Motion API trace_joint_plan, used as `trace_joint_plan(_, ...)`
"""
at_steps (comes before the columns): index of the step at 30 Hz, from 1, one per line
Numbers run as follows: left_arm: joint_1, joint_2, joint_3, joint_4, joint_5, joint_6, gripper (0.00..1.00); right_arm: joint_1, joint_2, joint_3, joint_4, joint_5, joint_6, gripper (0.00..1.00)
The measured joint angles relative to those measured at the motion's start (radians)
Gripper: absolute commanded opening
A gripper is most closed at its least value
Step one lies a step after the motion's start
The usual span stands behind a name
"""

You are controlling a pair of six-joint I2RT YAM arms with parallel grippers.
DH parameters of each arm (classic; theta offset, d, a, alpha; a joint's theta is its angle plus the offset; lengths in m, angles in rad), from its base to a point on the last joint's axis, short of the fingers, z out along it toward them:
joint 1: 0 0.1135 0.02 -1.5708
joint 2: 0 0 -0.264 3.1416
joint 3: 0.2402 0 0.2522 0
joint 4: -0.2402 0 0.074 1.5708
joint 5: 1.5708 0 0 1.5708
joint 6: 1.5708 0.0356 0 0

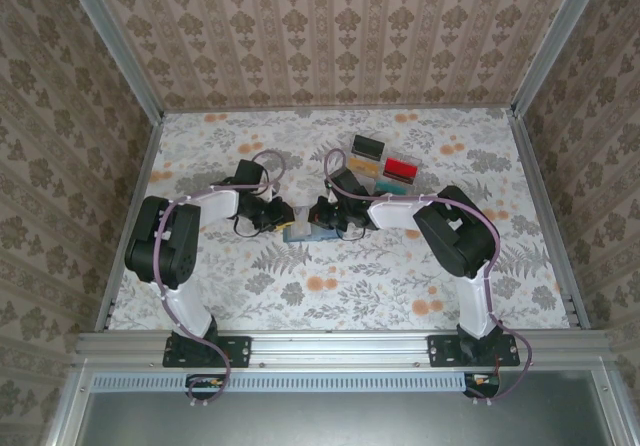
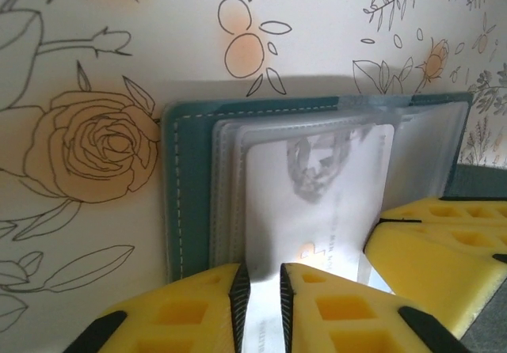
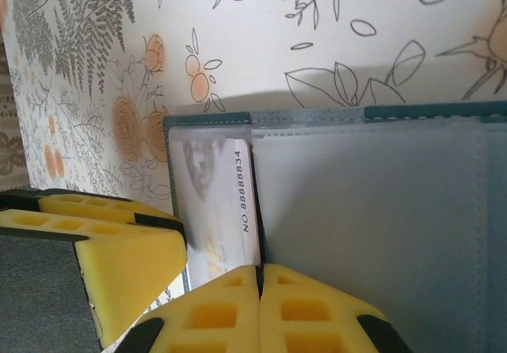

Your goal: Take the credit cards out of the card holder

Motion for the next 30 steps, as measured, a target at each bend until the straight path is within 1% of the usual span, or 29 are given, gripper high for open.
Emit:
trace_joint_plan(4,0.002,-0.002,0.000,0.000,0.003,0.001,0.29,-0.007,-0.027,-0.030,0.010,0.001,-0.024,0.04)
trace_joint_plan(12,0.011,-0.002,-0.001,-0.016,-0.017,0.004,0.30,-0.047,-0.137,-0.133,0.010,0.002,-0.081,0.00)
trace_joint_plan(15,0.014,-0.003,-0.001,-0.016,-0.015,0.011,0.37,-0.055,-0.188,-0.162,0.012,0.002,-0.104,0.00)
trace_joint_plan(19,0.035,-0.038,-0.002,-0.015,0.018,0.030,0.48,-0.062,-0.254,-0.199,0.048,-0.013,-0.123,0.00)
trace_joint_plan(23,0.070,-0.130,-0.015,0.020,0.112,0.023,0.65,-0.074,-0.303,-0.227,0.113,-0.064,-0.120,0.00)
trace_joint_plan(26,0.073,-0.196,-0.035,0.095,0.207,-0.008,0.73,-0.093,-0.320,-0.246,0.183,-0.112,-0.090,0.00)
trace_joint_plan(30,0.065,-0.226,-0.062,0.208,0.320,-0.069,0.78,-0.109,-0.322,-0.268,0.284,-0.178,-0.027,0.00)
